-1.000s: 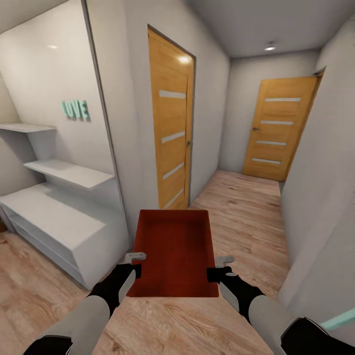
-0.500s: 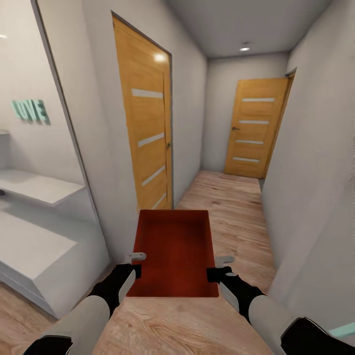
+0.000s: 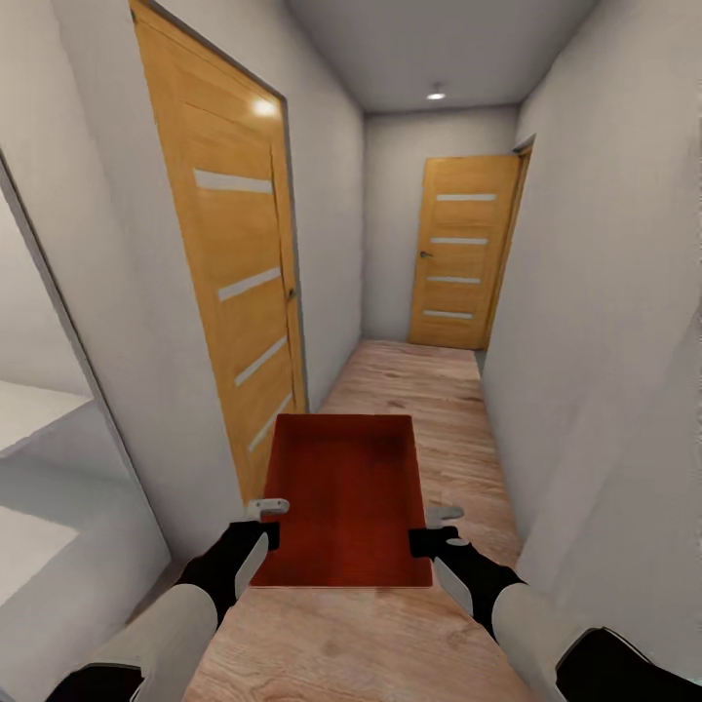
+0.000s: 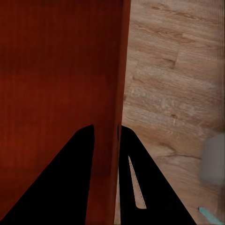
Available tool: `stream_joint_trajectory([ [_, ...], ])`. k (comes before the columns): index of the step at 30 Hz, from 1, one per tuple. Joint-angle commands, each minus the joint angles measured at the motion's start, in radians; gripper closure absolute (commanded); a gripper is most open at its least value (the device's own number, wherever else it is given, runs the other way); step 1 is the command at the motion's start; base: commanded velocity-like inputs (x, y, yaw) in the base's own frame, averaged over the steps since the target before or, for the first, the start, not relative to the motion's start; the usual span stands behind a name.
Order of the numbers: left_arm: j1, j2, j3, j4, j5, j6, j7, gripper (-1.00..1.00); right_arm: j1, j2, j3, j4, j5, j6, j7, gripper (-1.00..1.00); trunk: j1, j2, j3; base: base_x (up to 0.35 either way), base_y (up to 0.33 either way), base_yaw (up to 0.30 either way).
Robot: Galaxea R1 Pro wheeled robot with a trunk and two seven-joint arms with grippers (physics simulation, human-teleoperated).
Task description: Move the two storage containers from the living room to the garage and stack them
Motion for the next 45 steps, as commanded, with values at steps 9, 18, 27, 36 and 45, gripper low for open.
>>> stream_joint_trajectory([
  [9,-0.001,0.018,-0.002,-0.023,0.014,0.002,0.005,1.00,-0.001,-0.013,0.005,0.060,-0.028,0.006,-0.005,1.00,0.001,-0.002,-0.002,0.322,0.000,-0.106],
  [18,-0.001,0.018,-0.002,-0.023,0.014,0.002,0.006,1.00,-0.001,-0.013,0.005,0.060,-0.028,0.005,-0.005,1.00,0.001,-0.002,-0.002,0.322,0.000,-0.001],
  [27,-0.001,0.018,-0.003,-0.023,0.014,0.002,0.006,1.00,-0.001,-0.013,0.005,0.060,-0.028,0.006,-0.005,1.00,0.001,-0.002,-0.002,0.322,0.000,-0.126],
  [36,-0.001,0.018,-0.003,-0.023,0.014,0.002,0.006,1.00,-0.001,-0.013,0.005,0.060,-0.028,0.006,-0.005,1.00,0.001,-0.002,-0.002,0.322,0.000,-0.208],
  [45,-0.001,0.018,-0.003,-0.023,0.014,0.002,0.005,1.00,-0.001,-0.013,0.005,0.060,-0.028,0.006,-0.005,1.00,0.001,-0.002,-0.002,0.322,0.000,-0.016],
])
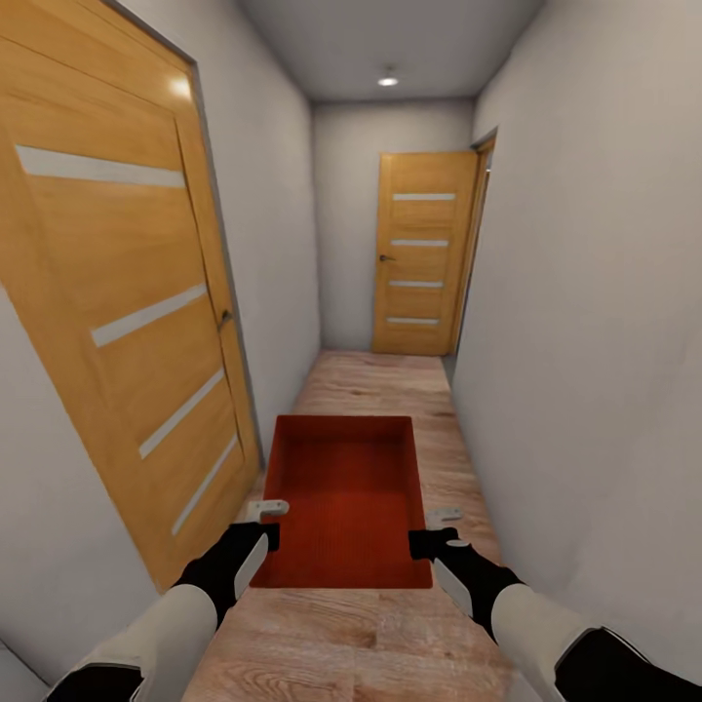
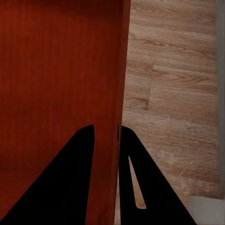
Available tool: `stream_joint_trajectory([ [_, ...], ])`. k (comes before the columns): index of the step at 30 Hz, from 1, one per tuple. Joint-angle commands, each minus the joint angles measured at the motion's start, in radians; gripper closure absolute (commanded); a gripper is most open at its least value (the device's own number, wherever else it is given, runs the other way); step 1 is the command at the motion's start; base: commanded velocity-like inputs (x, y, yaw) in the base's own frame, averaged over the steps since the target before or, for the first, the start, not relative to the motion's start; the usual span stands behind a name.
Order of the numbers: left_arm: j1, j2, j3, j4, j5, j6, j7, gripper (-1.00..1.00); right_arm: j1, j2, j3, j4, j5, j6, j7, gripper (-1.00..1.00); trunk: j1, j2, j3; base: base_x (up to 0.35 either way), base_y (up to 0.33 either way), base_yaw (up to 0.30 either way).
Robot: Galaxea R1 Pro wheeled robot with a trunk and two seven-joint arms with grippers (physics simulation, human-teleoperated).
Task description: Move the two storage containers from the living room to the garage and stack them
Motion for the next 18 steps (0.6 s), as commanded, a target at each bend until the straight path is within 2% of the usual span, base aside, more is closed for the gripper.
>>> stream_joint_trajectory([
  [1,-0.001,0.017,-0.002,-0.031,0.013,0.002,0.006,1.00,0.000,-0.017,0.005,0.051,-0.027,0.007,-0.006,1.00,0.001,-0.002,-0.002,0.322,0.000,0.000],
  [18,-0.001,0.017,-0.002,-0.031,0.012,0.002,0.007,1.00,0.000,-0.017,0.005,0.051,-0.027,0.007,-0.006,1.00,0.001,-0.002,-0.002,0.322,0.000,0.000],
])
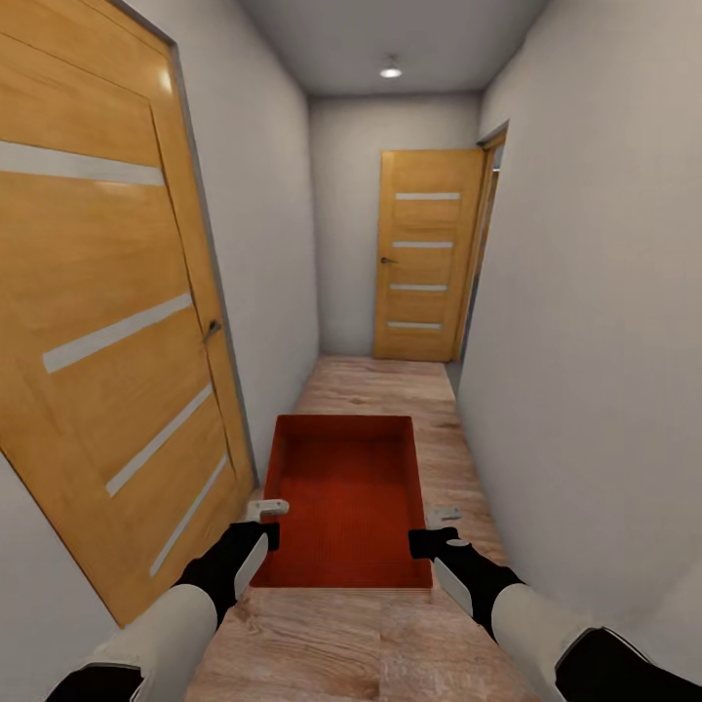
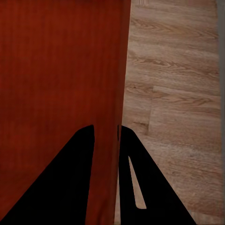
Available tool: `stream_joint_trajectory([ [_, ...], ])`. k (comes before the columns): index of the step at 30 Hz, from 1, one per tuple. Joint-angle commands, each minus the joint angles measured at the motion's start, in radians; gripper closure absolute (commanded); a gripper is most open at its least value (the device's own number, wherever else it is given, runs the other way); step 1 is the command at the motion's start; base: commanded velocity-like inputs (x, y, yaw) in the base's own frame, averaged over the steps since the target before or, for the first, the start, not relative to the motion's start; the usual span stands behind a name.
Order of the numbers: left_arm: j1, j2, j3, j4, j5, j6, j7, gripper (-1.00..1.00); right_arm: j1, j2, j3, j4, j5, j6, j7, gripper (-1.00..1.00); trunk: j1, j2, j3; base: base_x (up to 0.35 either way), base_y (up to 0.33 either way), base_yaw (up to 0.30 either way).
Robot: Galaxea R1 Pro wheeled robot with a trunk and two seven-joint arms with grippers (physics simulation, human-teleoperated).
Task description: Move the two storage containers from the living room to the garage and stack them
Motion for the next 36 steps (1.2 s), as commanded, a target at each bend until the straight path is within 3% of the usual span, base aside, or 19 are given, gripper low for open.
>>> stream_joint_trajectory([
  [1,-0.001,0.017,-0.002,-0.027,0.013,0.002,0.007,1.00,-0.001,-0.015,0.005,0.055,-0.028,0.006,-0.006,1.00,0.001,-0.002,-0.002,0.322,0.000,0.000],
  [15,-0.001,0.017,-0.002,-0.027,0.014,0.002,0.007,1.00,-0.001,-0.016,0.005,0.055,-0.028,0.006,-0.006,1.00,0.001,-0.002,-0.002,0.322,0.000,-0.003],
  [25,-0.001,0.017,-0.002,-0.027,0.013,0.002,0.007,1.00,-0.001,-0.015,0.005,0.055,-0.028,0.006,-0.006,1.00,0.001,-0.002,-0.002,0.322,0.000,-0.203],
  [36,-0.001,0.017,-0.002,-0.027,0.013,0.002,0.007,1.00,-0.001,-0.015,0.005,0.055,-0.028,0.006,-0.006,1.00,0.001,-0.002,-0.002,0.322,0.000,-0.022],
])
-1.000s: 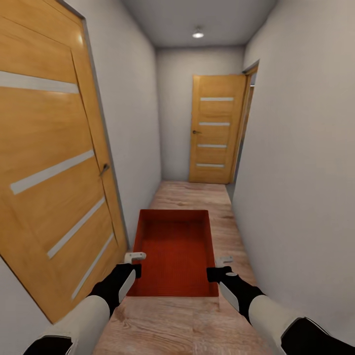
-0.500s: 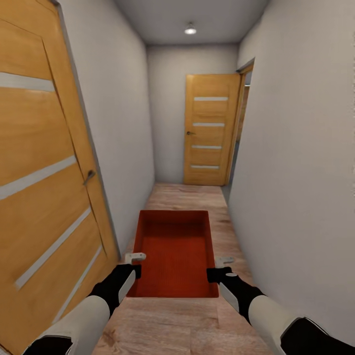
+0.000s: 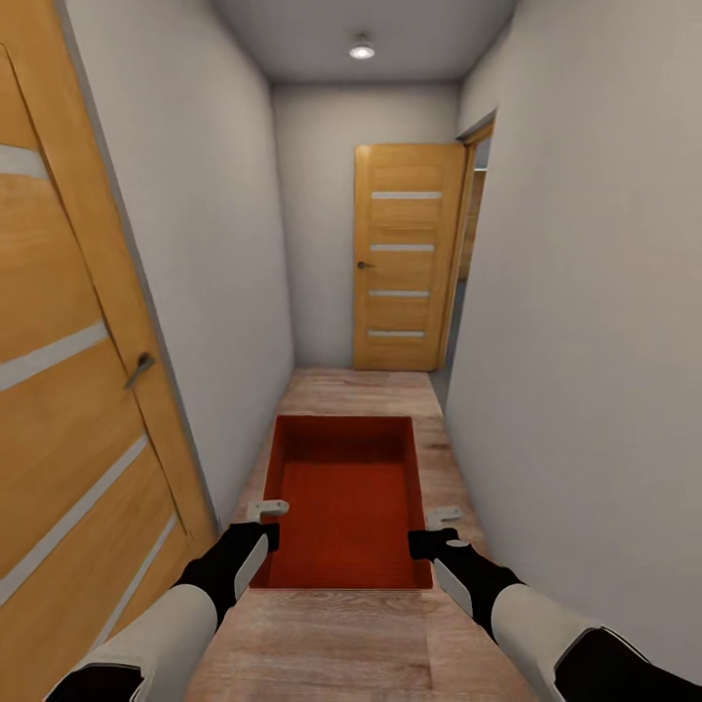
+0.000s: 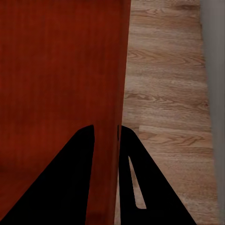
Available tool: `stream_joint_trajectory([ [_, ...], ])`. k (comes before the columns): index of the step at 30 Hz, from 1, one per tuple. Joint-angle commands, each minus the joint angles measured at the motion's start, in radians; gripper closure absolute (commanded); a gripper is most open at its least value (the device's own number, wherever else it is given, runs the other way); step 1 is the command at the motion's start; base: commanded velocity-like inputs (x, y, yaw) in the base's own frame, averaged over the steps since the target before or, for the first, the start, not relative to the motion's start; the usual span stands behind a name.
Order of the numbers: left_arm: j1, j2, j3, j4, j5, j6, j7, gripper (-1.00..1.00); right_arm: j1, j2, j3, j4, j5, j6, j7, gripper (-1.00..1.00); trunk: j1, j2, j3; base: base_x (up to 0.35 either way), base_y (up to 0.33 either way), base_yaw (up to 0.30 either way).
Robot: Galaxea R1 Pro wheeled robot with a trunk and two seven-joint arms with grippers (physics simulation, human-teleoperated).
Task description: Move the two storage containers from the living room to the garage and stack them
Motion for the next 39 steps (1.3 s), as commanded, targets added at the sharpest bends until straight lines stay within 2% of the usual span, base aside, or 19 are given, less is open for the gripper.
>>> stream_joint_trajectory([
  [1,-0.001,0.017,-0.002,-0.032,0.012,0.002,0.007,1.00,0.000,-0.017,0.004,0.050,-0.027,0.006,-0.006,1.00,0.001,-0.002,-0.002,0.322,0.000,0.000],
  [39,-0.001,0.017,-0.002,-0.032,0.013,0.002,0.007,1.00,0.000,-0.017,0.004,0.050,-0.027,0.006,-0.006,1.00,0.001,-0.002,-0.002,0.322,0.000,0.000],
])
